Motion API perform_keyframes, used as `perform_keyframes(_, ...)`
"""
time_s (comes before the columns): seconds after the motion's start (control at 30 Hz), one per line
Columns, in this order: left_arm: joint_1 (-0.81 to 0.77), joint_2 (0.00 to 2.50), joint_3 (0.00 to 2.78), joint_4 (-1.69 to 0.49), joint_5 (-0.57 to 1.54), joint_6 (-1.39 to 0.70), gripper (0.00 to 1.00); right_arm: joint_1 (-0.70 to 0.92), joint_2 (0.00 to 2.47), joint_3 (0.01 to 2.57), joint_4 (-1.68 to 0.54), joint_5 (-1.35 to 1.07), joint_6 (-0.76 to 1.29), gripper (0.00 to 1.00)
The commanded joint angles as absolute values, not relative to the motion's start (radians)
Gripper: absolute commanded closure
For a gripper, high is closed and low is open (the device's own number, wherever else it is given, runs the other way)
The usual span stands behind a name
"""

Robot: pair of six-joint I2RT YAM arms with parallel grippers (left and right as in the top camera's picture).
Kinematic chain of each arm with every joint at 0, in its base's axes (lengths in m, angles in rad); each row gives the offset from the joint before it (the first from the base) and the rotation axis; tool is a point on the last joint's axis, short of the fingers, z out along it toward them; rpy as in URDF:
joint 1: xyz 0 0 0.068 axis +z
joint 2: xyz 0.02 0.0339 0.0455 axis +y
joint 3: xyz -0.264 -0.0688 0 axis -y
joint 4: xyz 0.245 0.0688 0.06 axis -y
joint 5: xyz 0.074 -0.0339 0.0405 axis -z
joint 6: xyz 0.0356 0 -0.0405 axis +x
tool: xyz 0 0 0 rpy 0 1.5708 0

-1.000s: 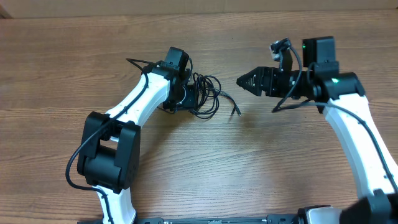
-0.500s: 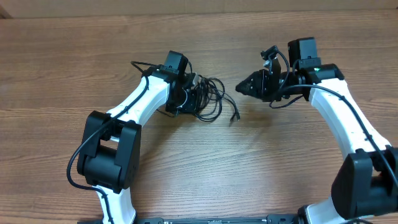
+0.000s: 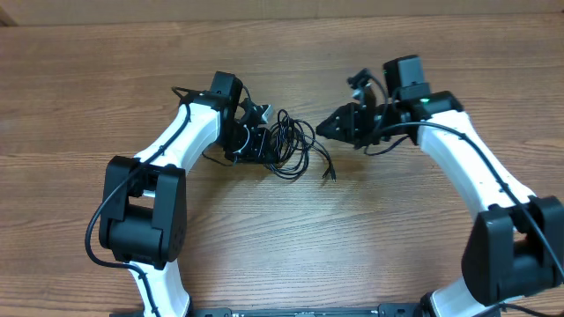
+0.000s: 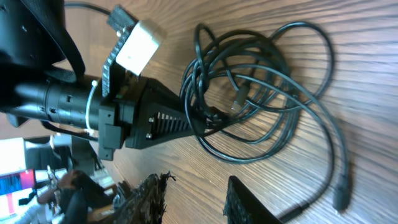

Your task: Untangle cables

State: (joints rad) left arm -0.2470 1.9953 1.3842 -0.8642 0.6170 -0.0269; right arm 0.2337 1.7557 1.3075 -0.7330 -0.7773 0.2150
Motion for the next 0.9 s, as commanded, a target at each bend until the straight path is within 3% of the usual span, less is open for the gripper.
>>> perform_keyframes(0.0, -0.250, 1.969, 1.377, -0.862, 0.669, 0.013, 0.94, 0.302, 1.821, 1.328, -0.680, -0.775, 0.226, 0.67)
perform_keyframes(0.17, -0.250, 1.969, 1.377, -0.868, 0.669, 0.012, 0.93, 0.361, 1.863, 1.328, -0.539, -0.701, 0.325, 0.62)
perform_keyframes(0.4, -0.252, 1.969, 1.377, -0.902, 0.670, 0.017, 0.93, 0.392, 1.870, 1.328, -0.399, -0.494, 0.379, 0.62)
perform_keyframes(0.87, -0.260, 1.969, 1.377, -0.897, 0.670, 0.016, 0.91, 0.413, 1.938, 1.328, -0.392, -0.498, 0.401, 0.63)
